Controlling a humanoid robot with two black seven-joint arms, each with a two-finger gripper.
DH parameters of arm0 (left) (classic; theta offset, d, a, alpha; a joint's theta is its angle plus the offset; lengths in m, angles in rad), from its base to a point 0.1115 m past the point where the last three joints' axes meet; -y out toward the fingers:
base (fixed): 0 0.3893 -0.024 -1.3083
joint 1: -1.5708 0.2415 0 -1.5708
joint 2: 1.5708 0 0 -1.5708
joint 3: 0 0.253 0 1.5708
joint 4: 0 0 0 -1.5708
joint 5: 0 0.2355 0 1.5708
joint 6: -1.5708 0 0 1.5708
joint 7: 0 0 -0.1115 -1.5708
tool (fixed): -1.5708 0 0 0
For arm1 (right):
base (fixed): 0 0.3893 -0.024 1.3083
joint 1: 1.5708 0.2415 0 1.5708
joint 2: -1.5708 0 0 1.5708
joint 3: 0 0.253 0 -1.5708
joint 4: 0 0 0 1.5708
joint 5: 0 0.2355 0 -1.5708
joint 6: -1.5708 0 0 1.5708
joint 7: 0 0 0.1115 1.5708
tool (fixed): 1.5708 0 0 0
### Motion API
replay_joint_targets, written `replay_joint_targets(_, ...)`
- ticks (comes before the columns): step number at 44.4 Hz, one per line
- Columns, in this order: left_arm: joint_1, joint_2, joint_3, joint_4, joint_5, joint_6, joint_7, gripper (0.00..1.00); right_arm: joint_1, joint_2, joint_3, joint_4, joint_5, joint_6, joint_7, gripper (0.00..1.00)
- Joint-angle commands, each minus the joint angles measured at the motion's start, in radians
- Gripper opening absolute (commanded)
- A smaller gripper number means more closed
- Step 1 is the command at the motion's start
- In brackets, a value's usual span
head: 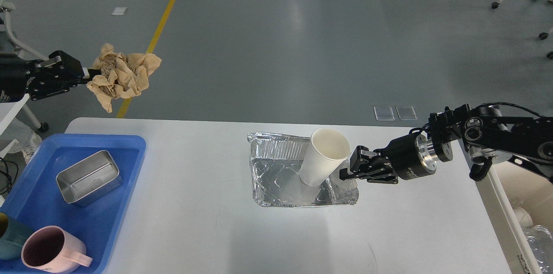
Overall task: Tidy desktop
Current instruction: 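Lift the crumpled paper and carry it over the foil tray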
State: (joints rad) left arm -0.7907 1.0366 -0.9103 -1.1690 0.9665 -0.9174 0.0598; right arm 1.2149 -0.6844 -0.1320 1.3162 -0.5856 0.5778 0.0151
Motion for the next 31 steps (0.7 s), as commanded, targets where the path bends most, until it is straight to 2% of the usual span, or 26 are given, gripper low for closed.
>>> replay_joint_targets(1, -0.013, 0.011, -0.013, -0.007, -0.018, -0.023, 0.000, 0.00, 0.000, 0.000, -0.001, 0.000, 0.000, 0.011, 0.000, 0.00)
replay_joint_targets(9, -0.051, -0.023, 0.005, -0.021, -0.019, -0.028, 0.003, 0.00, 0.002, 0.002, -0.005, 0.000, -0.002, 0.011, -0.001, 0.00)
replay_joint_targets(14, -0.087, -0.105, 0.034, -0.020, -0.008, -0.037, 0.017, 0.00, 0.006, 0.006, -0.006, 0.000, -0.003, 0.011, -0.001, 0.00)
replay_joint_targets(15, -0.134, -0.178, 0.109, -0.011, -0.003, -0.043, 0.015, 0.00, 0.006, 0.008, -0.006, -0.002, -0.003, 0.011, -0.001, 0.00)
replay_joint_targets(20, -0.208, -0.286, 0.205, 0.000, 0.006, -0.043, 0.015, 0.00, 0.006, 0.008, -0.009, -0.003, -0.005, 0.011, -0.001, 0.00)
replay_joint_targets(27, -0.219, -0.417, 0.235, 0.035, 0.032, -0.043, 0.015, 0.00, 0.000, 0.006, -0.017, -0.005, -0.010, 0.010, -0.001, 0.00)
replay_joint_targets(31, -0.222, -0.452, 0.246, 0.040, 0.055, -0.043, 0.015, 0.00, -0.002, 0.006, -0.018, -0.006, -0.011, 0.010, -0.001, 0.00)
